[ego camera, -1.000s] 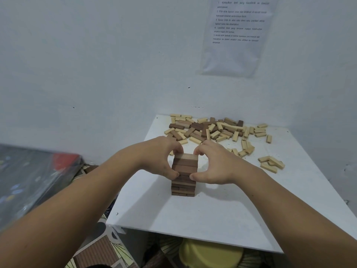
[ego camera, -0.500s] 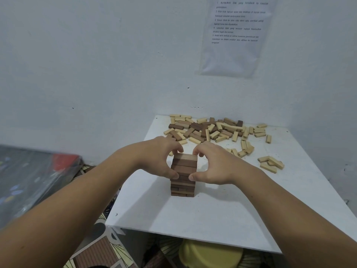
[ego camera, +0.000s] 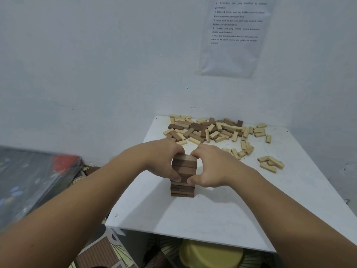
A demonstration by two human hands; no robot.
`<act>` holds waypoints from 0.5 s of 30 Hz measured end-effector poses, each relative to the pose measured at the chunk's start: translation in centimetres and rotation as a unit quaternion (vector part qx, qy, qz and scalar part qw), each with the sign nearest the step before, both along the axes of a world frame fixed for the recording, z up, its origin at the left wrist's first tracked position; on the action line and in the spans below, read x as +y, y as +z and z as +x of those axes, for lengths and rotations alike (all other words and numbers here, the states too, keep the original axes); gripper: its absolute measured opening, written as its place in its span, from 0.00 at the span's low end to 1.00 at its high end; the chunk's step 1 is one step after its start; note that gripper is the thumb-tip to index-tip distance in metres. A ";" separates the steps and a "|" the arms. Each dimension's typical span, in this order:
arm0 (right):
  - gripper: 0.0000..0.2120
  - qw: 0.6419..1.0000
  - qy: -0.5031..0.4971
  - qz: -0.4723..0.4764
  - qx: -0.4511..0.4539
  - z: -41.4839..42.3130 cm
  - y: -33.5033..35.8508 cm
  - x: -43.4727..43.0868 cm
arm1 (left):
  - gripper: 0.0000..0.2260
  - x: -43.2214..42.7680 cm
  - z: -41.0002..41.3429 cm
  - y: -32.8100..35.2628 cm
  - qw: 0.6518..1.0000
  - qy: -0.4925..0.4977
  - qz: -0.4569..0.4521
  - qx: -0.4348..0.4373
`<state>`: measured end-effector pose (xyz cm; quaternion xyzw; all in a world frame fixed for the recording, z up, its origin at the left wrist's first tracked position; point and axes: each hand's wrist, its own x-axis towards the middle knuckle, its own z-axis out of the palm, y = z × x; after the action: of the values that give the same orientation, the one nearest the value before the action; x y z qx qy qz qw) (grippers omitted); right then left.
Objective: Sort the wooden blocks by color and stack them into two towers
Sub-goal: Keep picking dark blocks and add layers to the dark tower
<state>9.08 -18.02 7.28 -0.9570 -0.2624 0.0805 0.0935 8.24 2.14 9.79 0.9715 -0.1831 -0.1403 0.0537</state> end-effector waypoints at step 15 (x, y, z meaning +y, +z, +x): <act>0.25 0.999 -0.008 0.026 0.033 -0.1 0.3 0.1 | 0.26 -0.2 -0.2 0.2 1.000 0.008 -0.006 0.017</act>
<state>8.95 -17.94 7.55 -0.9531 -0.2539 0.1046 0.1274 8.05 1.98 9.99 0.9701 -0.1754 -0.1552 0.0640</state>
